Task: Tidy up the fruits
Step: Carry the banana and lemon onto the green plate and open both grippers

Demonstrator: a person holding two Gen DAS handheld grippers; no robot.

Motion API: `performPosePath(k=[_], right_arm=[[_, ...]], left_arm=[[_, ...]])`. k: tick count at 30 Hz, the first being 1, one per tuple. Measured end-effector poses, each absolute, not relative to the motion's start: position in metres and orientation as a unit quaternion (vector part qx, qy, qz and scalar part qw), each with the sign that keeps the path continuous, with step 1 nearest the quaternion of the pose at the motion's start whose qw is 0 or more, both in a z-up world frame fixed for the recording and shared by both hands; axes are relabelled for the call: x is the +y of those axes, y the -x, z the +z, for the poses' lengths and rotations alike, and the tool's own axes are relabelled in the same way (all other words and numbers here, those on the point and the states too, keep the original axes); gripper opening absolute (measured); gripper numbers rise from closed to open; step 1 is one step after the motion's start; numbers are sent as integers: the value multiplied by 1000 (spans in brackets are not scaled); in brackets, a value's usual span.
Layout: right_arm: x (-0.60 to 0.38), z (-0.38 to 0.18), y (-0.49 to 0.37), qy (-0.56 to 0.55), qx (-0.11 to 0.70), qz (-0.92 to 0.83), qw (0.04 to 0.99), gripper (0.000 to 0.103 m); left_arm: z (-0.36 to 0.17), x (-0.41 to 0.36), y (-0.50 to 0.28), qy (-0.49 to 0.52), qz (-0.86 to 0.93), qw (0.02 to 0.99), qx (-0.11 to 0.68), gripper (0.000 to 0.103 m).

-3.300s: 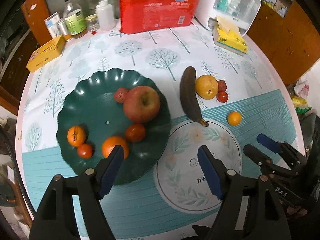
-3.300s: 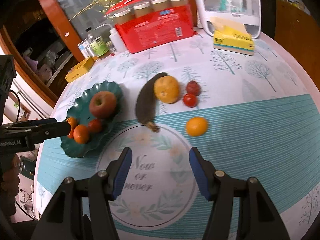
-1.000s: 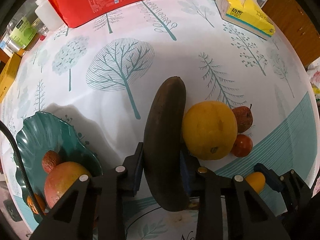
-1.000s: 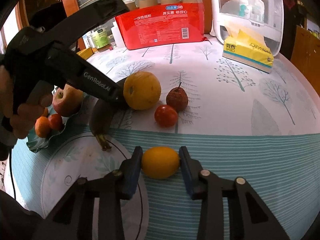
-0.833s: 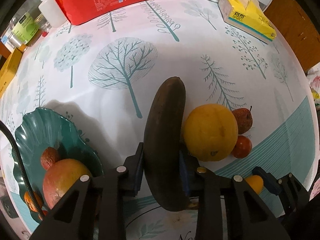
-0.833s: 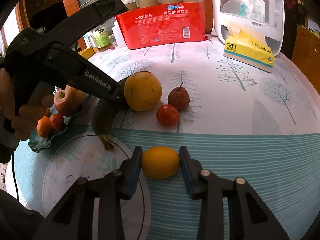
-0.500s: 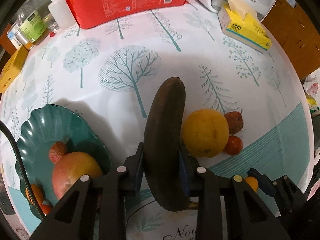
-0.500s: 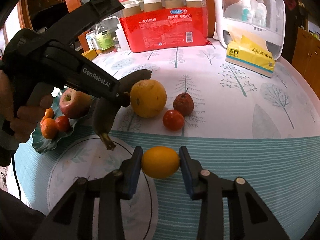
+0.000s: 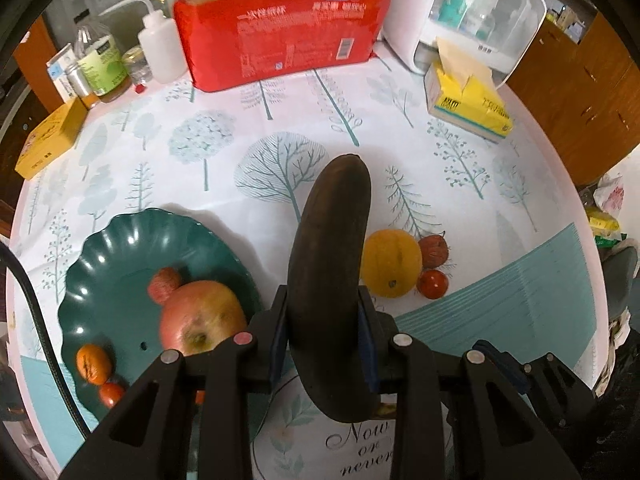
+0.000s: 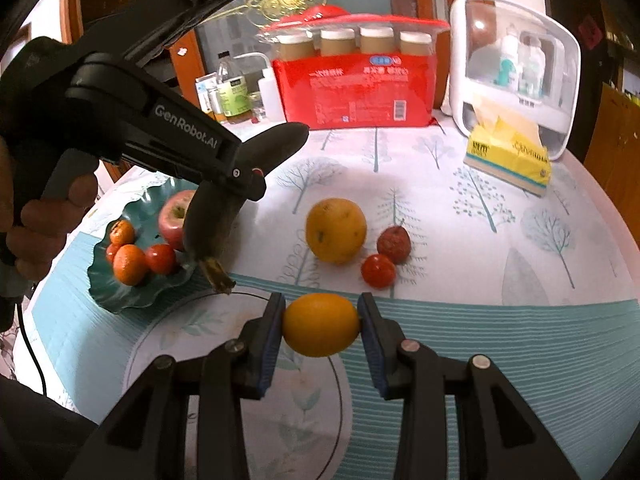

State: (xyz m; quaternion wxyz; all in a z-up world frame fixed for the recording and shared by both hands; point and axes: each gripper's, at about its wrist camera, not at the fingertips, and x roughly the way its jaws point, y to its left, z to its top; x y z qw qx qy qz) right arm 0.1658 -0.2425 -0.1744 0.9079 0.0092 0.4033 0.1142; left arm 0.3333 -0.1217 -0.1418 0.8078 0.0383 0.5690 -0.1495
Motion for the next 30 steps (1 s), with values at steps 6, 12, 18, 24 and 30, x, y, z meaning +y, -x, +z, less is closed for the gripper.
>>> performPosePath(k=[6, 12, 18, 24, 30], right_arm=[[-230, -163, -157, -5, 394, 119, 911, 37], [-212, -154, -147, 4, 386, 127, 914, 37], [-186, -146, -139, 8, 381, 131, 915, 37], [-154, -140, -136, 6, 377, 133, 917, 37], [-116, -140, -135, 0, 380, 135, 915, 38]], left_arm=[[-123, -101, -316, -27, -144, 821, 552, 29], [-106, -69, -300, -15, -132, 833, 537, 29], [-92, -31, -288, -8, -118, 844, 524, 29], [-85, 13, -278, -6, -103, 850, 517, 29], [-81, 59, -276, -10, -92, 853, 514, 29]])
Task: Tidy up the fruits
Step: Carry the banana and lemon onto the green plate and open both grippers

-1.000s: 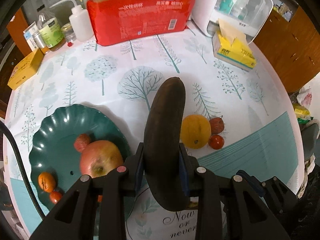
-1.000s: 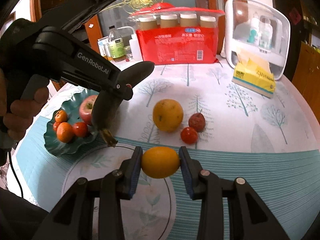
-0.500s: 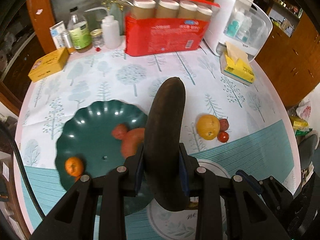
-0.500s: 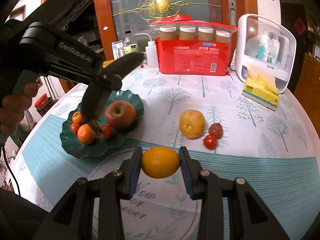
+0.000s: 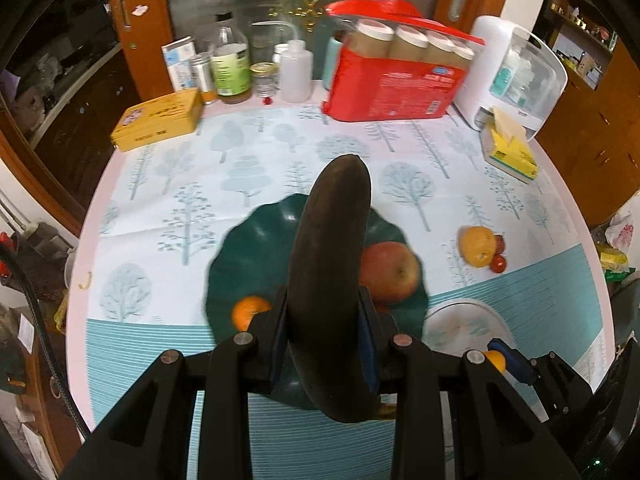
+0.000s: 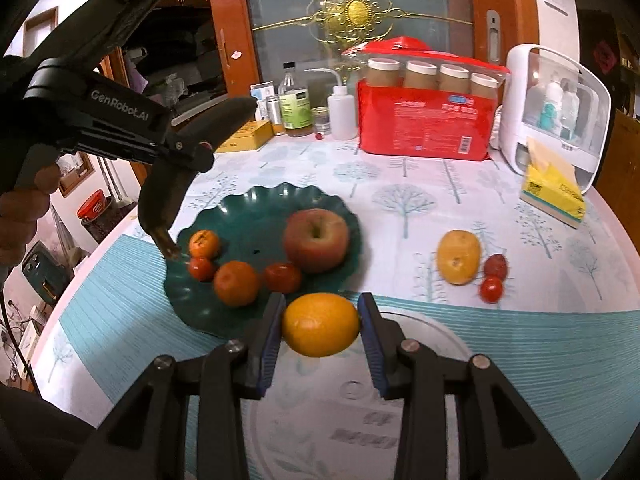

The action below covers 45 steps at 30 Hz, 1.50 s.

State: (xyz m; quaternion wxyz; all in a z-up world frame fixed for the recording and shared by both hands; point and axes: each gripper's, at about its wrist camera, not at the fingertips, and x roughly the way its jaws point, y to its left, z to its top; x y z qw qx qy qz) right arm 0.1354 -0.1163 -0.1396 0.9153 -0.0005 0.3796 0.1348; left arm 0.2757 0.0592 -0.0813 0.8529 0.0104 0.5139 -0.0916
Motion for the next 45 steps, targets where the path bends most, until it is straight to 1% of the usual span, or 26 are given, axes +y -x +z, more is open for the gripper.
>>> performPosePath(k=[7, 17, 28, 35, 43, 45], right_arm=[[-74, -142, -136, -6, 380, 128, 916, 37], [-29, -149, -143, -8, 385, 116, 916, 38], [3, -166, -159, -4, 403, 124, 907, 38], [13, -177, -166, 4, 422, 128, 897, 38], [15, -184, -174, 7, 428, 125, 895, 38], [16, -184, -175, 8, 426, 127, 896, 38]], left_arm=[[-84, 107, -284, -22, -87, 854, 513, 29], [-108, 143, -304, -30, -109, 848, 517, 29], [-149, 147, -326, -29, -152, 845, 512, 29], [-175, 144, -344, -23, -158, 832, 532, 29], [-189, 135, -347, -21, -173, 820, 545, 29], [-189, 135, -347, -19, -175, 820, 544, 31]])
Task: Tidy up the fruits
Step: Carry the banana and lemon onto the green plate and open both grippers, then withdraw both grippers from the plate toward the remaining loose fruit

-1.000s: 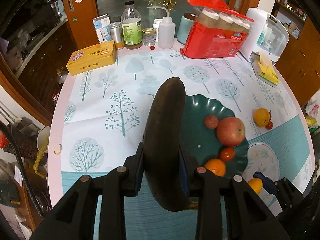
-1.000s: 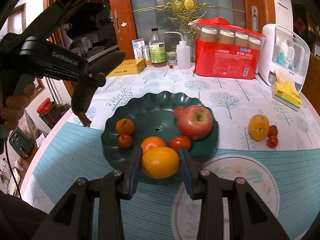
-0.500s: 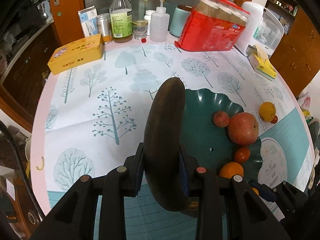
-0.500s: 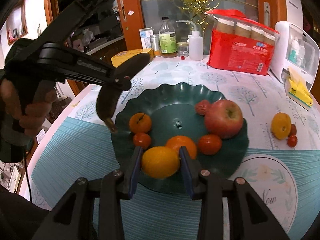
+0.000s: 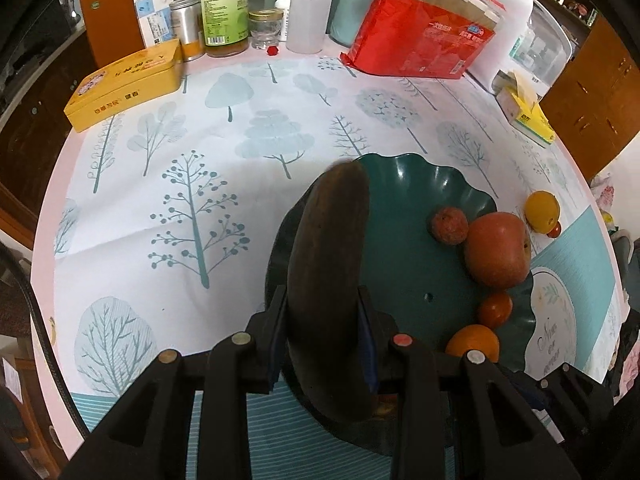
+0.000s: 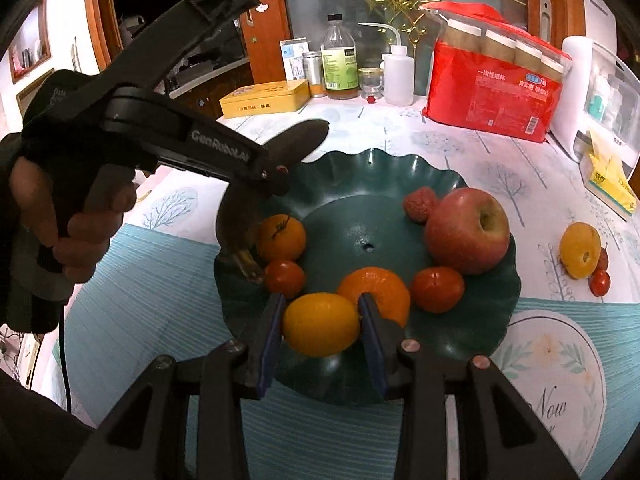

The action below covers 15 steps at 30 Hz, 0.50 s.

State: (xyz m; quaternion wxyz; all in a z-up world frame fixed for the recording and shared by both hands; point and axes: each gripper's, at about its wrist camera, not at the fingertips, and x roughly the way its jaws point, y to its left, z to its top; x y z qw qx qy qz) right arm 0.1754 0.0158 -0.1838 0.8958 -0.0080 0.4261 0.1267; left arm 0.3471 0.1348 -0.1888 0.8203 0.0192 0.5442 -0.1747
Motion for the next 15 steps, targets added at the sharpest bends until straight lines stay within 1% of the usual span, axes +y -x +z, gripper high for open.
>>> performPosePath(k=[1, 2, 3, 5, 7, 9, 10, 11, 15], right_arm=[[17, -184, -176, 9, 425, 128, 896, 38], [18, -183, -177, 11, 423, 128, 897, 38], [19, -183, -178, 12, 422, 129, 897, 38], [21, -182, -179, 12, 420, 129, 898, 38], [23, -181, -181, 16, 419, 127, 899, 39], [24, -180, -182, 20, 417, 124, 900, 51], [24, -180, -182, 21, 415, 122, 901, 53], [23, -178, -181, 21, 412, 119, 903, 55], [20, -174, -178, 16, 409, 108, 906, 56]], left_arm=[[-187, 135, -347, -19, -176, 821, 542, 31], [-185, 135, -346, -18, -178, 824, 537, 35], [-183, 135, -345, -19, -175, 825, 536, 37], [-179, 136, -343, -18, -175, 827, 534, 46], [-176, 137, -342, -17, -172, 828, 534, 53], [-171, 138, -339, -21, -167, 829, 533, 59], [-168, 139, -337, -24, -164, 831, 532, 62], [-166, 140, -335, -24, -162, 832, 530, 63], [-158, 144, -327, -20, -155, 834, 529, 66]])
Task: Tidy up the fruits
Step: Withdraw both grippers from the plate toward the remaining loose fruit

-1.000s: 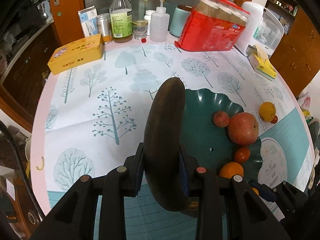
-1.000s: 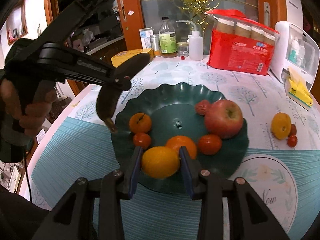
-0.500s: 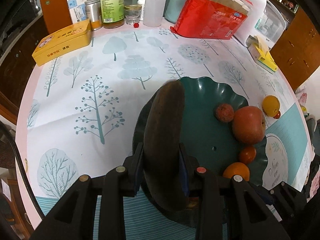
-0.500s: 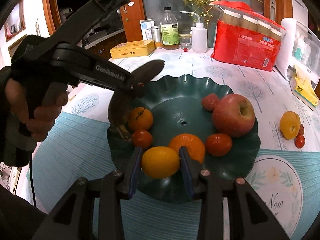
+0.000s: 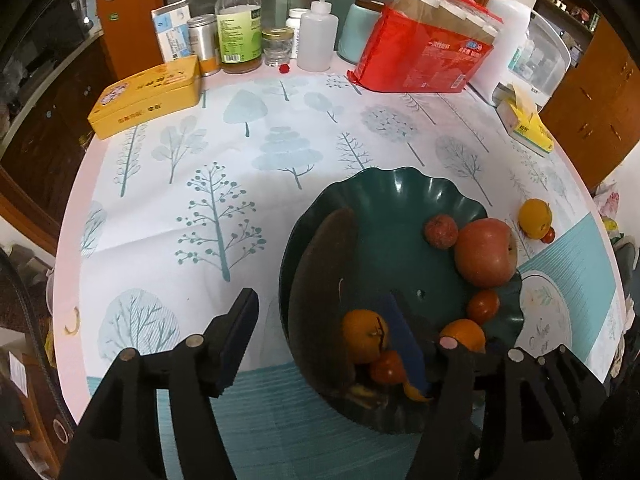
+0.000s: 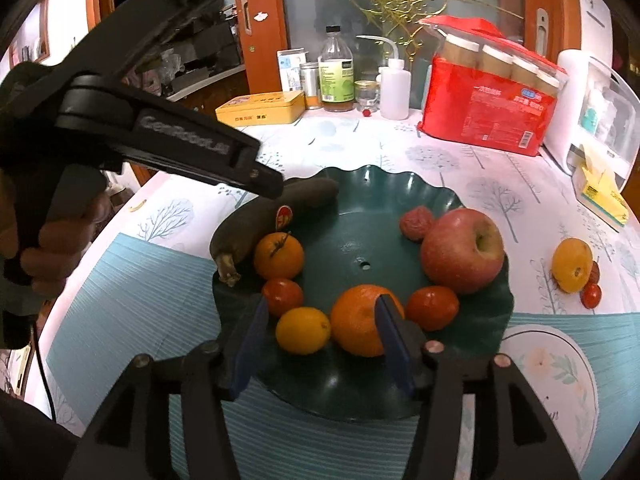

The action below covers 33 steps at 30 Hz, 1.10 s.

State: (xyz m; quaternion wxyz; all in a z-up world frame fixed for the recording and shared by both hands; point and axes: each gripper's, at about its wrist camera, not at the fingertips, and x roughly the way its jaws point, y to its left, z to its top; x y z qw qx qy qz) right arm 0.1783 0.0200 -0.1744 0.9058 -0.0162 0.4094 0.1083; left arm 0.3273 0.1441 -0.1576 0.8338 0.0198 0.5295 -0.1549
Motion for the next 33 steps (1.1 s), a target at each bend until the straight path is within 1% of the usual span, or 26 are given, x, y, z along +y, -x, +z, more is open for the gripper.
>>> performPosePath(k=[2, 10, 19, 21, 26, 33], right_arm=[[17, -172, -176, 11, 408, 105, 907, 56], [-1, -167, -163, -17, 428, 95, 899, 57], [-51, -163, -137, -60, 450, 62, 889, 57], [-66, -164, -133, -77, 456, 54, 885, 59], [-115, -169, -120, -120, 473, 31, 872, 61], [-175, -166, -108, -136, 491, 31, 860, 61]], left_arm=[[-153, 145, -322, -21, -152, 835, 528, 72], [-138, 140, -298, -24, -143, 837, 528, 78], [-140, 123, -251, -19, -144, 823, 549, 78], [-140, 117, -241, -16, -142, 820, 554, 78], [-139, 93, -215, -10, -137, 814, 564, 78], [-139, 46, -190, 4, -129, 807, 577, 78]])
